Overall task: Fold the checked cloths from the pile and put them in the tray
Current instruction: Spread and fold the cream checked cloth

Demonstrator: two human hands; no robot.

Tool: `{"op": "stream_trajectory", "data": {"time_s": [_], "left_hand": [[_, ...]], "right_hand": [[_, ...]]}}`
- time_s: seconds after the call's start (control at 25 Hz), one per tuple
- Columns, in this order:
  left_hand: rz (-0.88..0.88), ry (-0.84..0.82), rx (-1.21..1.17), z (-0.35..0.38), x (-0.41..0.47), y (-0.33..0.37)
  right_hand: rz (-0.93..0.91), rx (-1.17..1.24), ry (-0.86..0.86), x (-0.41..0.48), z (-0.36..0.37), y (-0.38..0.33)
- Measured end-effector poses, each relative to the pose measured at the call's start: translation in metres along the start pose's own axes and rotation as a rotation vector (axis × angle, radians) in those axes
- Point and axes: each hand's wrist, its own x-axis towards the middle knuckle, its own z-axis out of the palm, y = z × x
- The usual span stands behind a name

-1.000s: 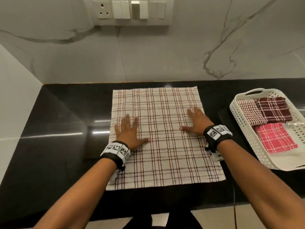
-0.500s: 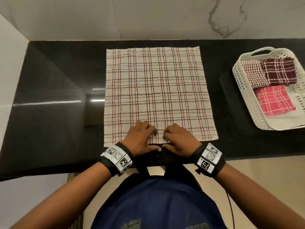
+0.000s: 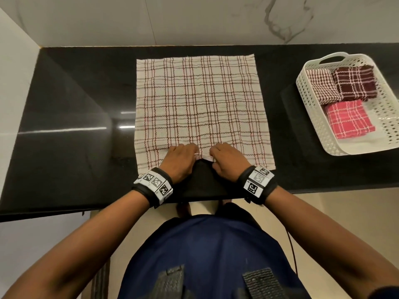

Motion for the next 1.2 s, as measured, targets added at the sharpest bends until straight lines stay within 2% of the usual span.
{"op": "stream_trajectory", "data": {"time_s": [0.12,0.24,0.36,0.48,0.64,0.72,0.88,1.0,1.08,1.2], "left_hand": [[-0.036,-0.090,0.097,-0.002,-0.002,-0.003],[-0.055,-0.047,0.099,-0.007,-0.010,-0.017],[-0.075,0.023,-0.104,-0.017,-0.026,-0.039],[-0.084,0.136,-0.170,-0.035,-0.043,-0.060],[-0.214,0.374,-0.371,-0.078,-0.021,-0.090],[-0.269,0.439,-0.451,-0.106,0.008,-0.108],[-0.385,0.437,-0.585,-0.130,0.073,-0.133],[-0.532,0.331,-0.606,-0.115,0.109,-0.141],[-0.602,0.247,-0.579,-0.097,0.113,-0.144],[-0.630,0.226,-0.553,-0.079,0.095,-0.145]], "right_hand": [[-0.002,0.174,0.046,-0.009,-0.007,0.017],[-0.036,0.272,0.097,-0.028,-0.011,0.037],[-0.028,0.203,0.049,-0.045,-0.015,0.059],[0.046,0.127,0.011,-0.058,-0.024,0.078],[0.155,0.282,0.256,-0.044,-0.062,0.113],[0.208,0.403,0.324,-0.020,-0.087,0.134],[0.310,0.650,0.362,0.050,-0.108,0.171],[0.488,0.885,0.323,0.091,-0.094,0.185],[0.546,0.950,0.299,0.095,-0.077,0.187],[0.578,0.962,0.313,0.075,-0.063,0.185]]}}
